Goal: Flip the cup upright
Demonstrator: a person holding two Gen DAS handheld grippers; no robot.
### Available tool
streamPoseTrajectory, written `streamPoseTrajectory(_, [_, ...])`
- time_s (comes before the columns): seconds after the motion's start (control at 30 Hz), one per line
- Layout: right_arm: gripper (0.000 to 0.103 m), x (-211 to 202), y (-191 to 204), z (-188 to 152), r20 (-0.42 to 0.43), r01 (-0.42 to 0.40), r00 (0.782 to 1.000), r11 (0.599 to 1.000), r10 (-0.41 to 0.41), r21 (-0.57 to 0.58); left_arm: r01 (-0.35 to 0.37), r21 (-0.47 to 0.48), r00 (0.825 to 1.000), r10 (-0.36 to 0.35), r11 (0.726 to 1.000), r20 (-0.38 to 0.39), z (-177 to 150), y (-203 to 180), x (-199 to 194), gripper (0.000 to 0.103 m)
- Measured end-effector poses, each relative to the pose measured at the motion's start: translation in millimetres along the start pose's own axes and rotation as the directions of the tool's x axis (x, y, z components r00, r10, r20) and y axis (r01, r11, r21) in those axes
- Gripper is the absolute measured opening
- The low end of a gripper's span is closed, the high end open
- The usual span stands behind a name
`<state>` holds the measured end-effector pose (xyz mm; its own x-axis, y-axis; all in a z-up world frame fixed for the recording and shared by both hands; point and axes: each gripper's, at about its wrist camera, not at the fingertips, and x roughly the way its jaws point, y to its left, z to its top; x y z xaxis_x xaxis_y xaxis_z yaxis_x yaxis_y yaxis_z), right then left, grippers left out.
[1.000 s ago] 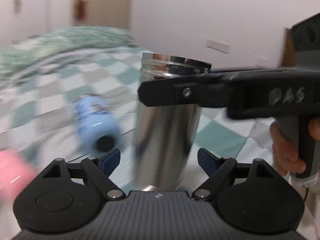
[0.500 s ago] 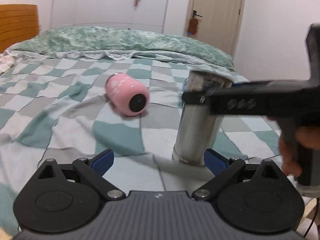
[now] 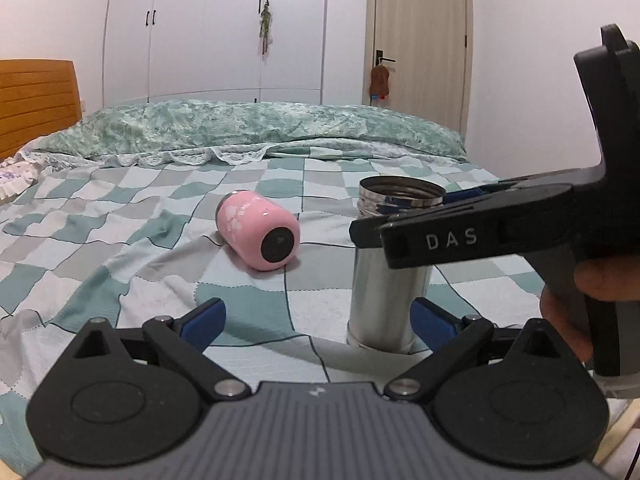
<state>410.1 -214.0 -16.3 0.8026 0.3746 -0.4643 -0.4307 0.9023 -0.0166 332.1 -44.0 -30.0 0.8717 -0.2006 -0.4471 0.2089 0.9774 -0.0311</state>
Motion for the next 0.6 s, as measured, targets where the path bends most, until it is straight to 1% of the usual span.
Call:
streamPoseTrajectory(0.1, [0.082, -14.1, -2.7, 1.8, 0.008, -0.001, 1.000, 1.000, 0.001, 0.020, -0.005, 0.007, 1.000, 0.005, 1.000, 0.012, 3.3, -2.5, -9.1, 0.101])
streamPoseTrajectory(0.13, [0.085, -24.0, -4.2, 1.9, 0.019, -0.004, 1.000, 1.000, 0.003, 0.031, -0.019, 0.012, 0.999, 0.019, 1.000, 0.026, 4.9, -3.2, -14.5, 0.101])
streamPoseTrajectory(0.17, [0.090, -33.4, -5.8, 2.2, 0.031, -0.005, 1.000, 0.999, 0.003, 0.039, -0.036, 0.008, 0.998, 0.036, 0.999, 0.046, 6.9, -2.6, -21.0, 0.101])
streamPoseTrajectory(0.2, [0.092, -43.8, -8.5, 2.0, 0.043, -0.001, 0.999, 0.999, -0.002, 0.048, -0.058, -0.010, 0.996, 0.058, 0.998, 0.062, 8.9, -1.4, -27.2, 0.103])
streamPoseTrajectory(0.27, [0.100, -67.6, -15.6, 2.9, 0.063, 0.019, 0.998, 0.997, -0.024, 0.072, -0.115, -0.065, 0.989, 0.120, 0.991, 0.083, 13.9, 2.4, -38.4, 0.103])
streamPoseTrajectory(0.33, [0.103, -88.6, -25.7, 4.0, 0.067, 0.045, 0.996, 0.993, -0.052, 0.107, -0.144, -0.089, 0.983, 0.153, 0.986, 0.102, 19.4, 4.9, -49.2, 0.103])
streamPoseTrajectory(0.4, [0.103, -104.4, -35.2, 4.7, 0.060, 0.074, 0.995, 0.988, -0.083, 0.136, -0.175, -0.090, 0.977, 0.184, 0.980, 0.111, 26.6, 5.4, -60.8, 0.103])
streamPoseTrajectory(0.5, [0.103, -125.2, -42.7, 2.0, 0.064, 0.109, 0.991, 0.983, -0.120, 0.151, -0.192, -0.101, 0.970, 0.205, 0.976, 0.132, 31.7, 3.5, -81.2, 0.103])
streamPoseTrajectory(0.6, [0.103, -145.5, -44.2, -7.0, 0.079, 0.105, 0.990, 0.980, -0.120, 0.172, -0.192, -0.109, 0.967, 0.207, 0.975, 0.147, 31.6, -1.7, -99.2, 0.103])
